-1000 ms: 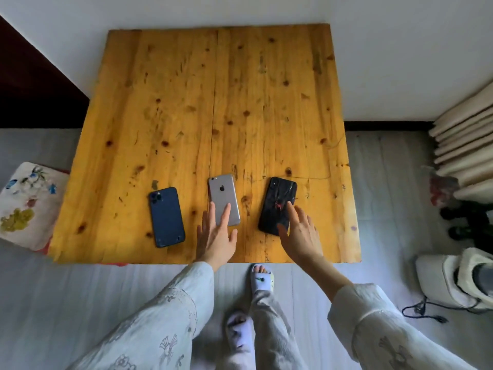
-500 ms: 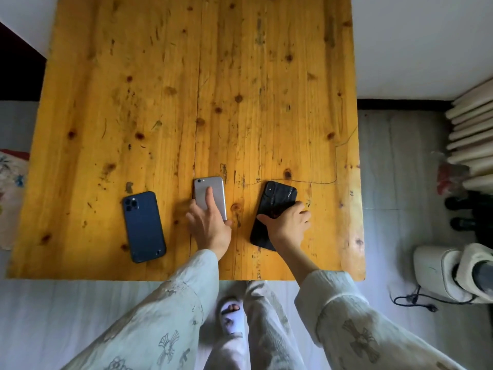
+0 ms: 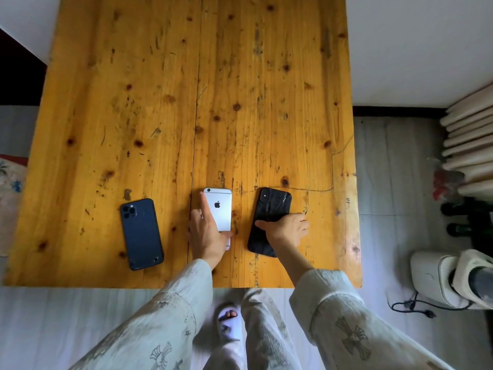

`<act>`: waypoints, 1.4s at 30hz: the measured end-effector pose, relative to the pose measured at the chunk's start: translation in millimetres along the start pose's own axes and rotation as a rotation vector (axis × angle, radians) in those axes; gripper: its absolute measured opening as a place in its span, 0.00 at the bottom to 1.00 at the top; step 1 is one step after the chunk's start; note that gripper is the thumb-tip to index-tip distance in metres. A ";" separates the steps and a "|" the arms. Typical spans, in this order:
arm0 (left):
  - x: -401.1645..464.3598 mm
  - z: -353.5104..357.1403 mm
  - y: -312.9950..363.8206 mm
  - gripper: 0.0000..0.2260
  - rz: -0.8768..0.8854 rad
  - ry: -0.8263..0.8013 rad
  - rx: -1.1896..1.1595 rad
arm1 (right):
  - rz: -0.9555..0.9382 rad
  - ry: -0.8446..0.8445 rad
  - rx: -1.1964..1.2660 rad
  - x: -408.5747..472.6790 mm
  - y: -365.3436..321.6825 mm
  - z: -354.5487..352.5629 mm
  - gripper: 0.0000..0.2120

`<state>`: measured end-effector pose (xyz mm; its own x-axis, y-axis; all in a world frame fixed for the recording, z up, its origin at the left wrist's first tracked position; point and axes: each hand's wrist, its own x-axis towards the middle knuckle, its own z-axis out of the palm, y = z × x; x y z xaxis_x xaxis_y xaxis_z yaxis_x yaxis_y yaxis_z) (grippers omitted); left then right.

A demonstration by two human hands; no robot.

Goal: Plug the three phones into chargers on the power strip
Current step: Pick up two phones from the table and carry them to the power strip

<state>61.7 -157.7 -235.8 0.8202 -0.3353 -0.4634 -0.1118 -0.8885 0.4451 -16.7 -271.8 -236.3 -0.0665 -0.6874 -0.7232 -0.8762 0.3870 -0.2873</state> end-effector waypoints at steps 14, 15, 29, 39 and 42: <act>-4.3 5.8 -1.9 0.31 -0.098 -0.170 -0.424 | -0.080 -0.028 -0.017 -9.6 -7.4 11.8 0.34; -4.4 5.8 -2.1 0.31 -0.092 -0.173 -0.419 | -0.100 -0.047 -0.007 -9.8 -6.7 12.9 0.32; -11.3 -33.3 -3.4 0.19 -0.151 -0.359 -0.383 | -0.166 -0.213 0.342 -37.1 22.6 -47.5 0.09; -106.4 -68.1 60.9 0.13 0.239 -0.549 -0.505 | -0.196 0.084 0.763 -145.0 131.2 -147.9 0.05; -152.5 -68.7 75.9 0.09 0.361 -0.657 -0.472 | -0.174 0.163 0.931 -186.3 180.6 -174.5 0.08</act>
<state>-33.3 -152.5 -78.7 0.2758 -0.8113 -0.5155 0.0602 -0.5206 0.8516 -245.9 -181.2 -43.9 -0.0981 -0.8310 -0.5476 -0.1545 0.5563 -0.8165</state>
